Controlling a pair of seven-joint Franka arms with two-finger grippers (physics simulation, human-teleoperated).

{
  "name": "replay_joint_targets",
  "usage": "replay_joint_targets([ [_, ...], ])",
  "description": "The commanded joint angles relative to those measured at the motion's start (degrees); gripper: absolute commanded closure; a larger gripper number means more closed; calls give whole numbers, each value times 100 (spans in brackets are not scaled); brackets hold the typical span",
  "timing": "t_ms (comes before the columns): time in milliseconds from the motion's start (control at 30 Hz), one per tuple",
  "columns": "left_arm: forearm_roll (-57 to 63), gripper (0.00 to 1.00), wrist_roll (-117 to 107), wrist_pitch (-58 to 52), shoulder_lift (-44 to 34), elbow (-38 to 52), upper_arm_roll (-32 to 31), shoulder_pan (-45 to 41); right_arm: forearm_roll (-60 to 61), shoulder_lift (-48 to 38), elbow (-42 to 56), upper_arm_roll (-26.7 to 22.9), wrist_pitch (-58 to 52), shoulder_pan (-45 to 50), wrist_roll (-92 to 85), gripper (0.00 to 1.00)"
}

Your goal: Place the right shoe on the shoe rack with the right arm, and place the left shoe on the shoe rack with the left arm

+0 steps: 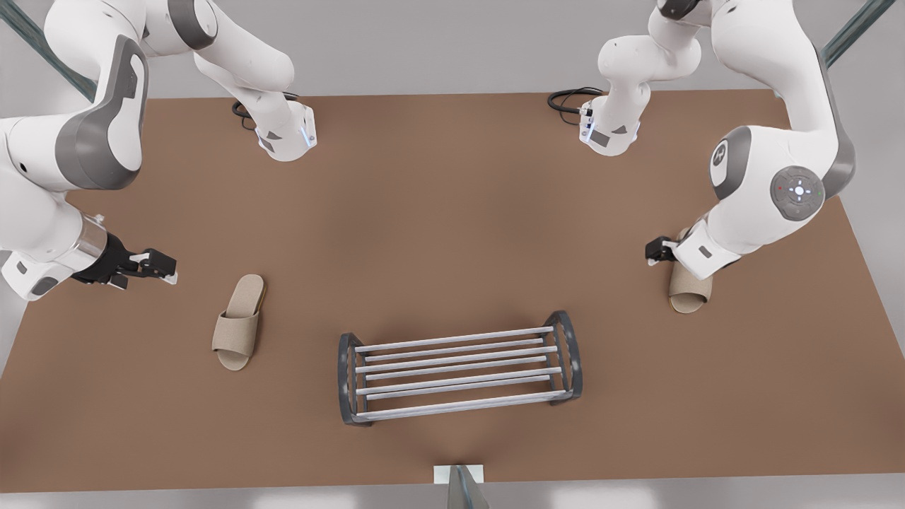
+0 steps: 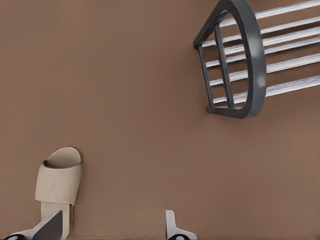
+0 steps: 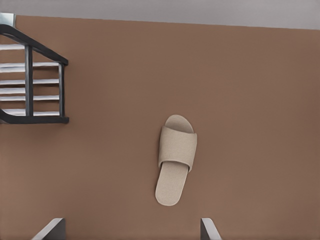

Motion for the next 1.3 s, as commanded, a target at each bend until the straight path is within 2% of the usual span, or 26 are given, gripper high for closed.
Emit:
replay_joint_targets([
  [0, 15, 0, -428, -241, -2, 36, 4, -16, 3, -6, 10, 4, 21, 47, -41, 0],
  [100, -2, 0, -833, -671, -46, 160, -5, 36, 3, -6, 10, 4, 21, 82, -32, 0],
  [133, -2, 0, 18, -593, -248, -42, -22, 502, 3, 3, 1, 4, 21, 82, -32, 0],
  [167, 7, 0, 353, 70, -694, -715, -22, 729, 12, 81, 19, -5, 21, 73, -67, 0],
  [200, 24, 0, 741, 2155, -1557, -2422, -13, 871, 21, 161, 10, 39, 21, 82, -76, 0],
  [267, 24, 0, 741, 4684, -2374, -4380, -13, 924, 1055, 634, 36, 13, 12, -285, -85, 0],
  [300, 24, 0, 758, 5941, -2551, -5260, -13, 1108, 2162, 863, 1, 39, -5, -1040, -155, 0],
  [333, 33, 0, 881, 7544, -2376, -5887, -13, 1232, 1685, 750, 45, 83, 56, -930, -252, 0],
  [367, 33, 0, 916, 8914, -2042, -6326, -13, 1416, 559, 574, 27, 83, 214, -244, -191, 0],
  [400, 33, 0, 1284, 9979, -1707, -6722, -13, 1574, 39, 600, 45, 39, 232, 170, -155, 0],
  [467, 42, 0, 1831, 10762, -1522, -7091, -13, 1812, -5, 591, 63, 48, 249, 266, 714, 0],
  [500, 155, 0, 1839, 10762, -1610, -7223, -13, 1943, -347, 609, 45, 65, 600, 556, 1653, 0],
  [533, 1121, 0, 1848, 10762, -1584, -7223, -13, 2522, -480, 767, 19, 22, 847, 776, 2428, 0],
  [600, 1773, 0, 1831, 10762, -1514, -7223, -13, 2972, -1077, 469, -411, 39, 1848, 776, 2508, 0],
  [633, 2071, 0, 1831, 10762, -1365, -7223, -13, 3164, -1218, -40, -1376, 57, 3129, 671, 2516, 0],
  [667, 2871, 0, 1831, 10771, -1268, -7206, -22, 3622, -1218, -708, -2915, 65, 5256, 206, 2508, 0],
  [700, 3109, 0, 1822, 10771, -1180, -7206, -22, 3780, -1218, -973, -3734, 65, 6533, -146, 2429, 0],
  [767, 3593, 0, 1787, 10771, -758, -7144, -57, 4132, -1166, -1271, -4005, 83, 6490, -234, 2727, 0],
  [800, 3671, 0, 1778, 10771, -565, -7048, -66, 4185, -1166, -1868, -4682, 109, 6621, -331, 2710, 0],
  [867, 4041, 0, 1769, 10771, 156, -6634, -232, 4623, -1174, -2634, -6739, 109, 9265, -761, 2253, 0],
  [900, 4049, 0, 1769, 10771, 402, -6626, -873, 5299, -1183, -2678, -7275, 109, 10057, -858, 2025, 0],
  [933, 4251, 0, 1769, 10771, 858, -6476, -1787, 6301, -1192, -2713, -7610, 109, 10251, -893, 1779, 0],
  [967, 4331, 0, 1769, 10771, 1026, -6327, -1982, 6505, -1192, -2661, -7891, 109, 10488, -1130, 1287, 0],
  [1000, 4366, 0, 1769, 10771, 1009, -6309, -1991, 6558, -1201, -2599, -8041, 109, 10603, -1289, 917, 0],
  [1067, 4568, 0, 1778, 10771, 1000, -6283, -2026, 6786, -1218, -2168, -8445, 109, 11614, -1491, 671, 0],
  [1267, 5069, 1, 1769, 10771, 1070, -6204, -2228, 7419, -1262, -1571, -8410, 109, 11623, -1509, 425, 0],
])
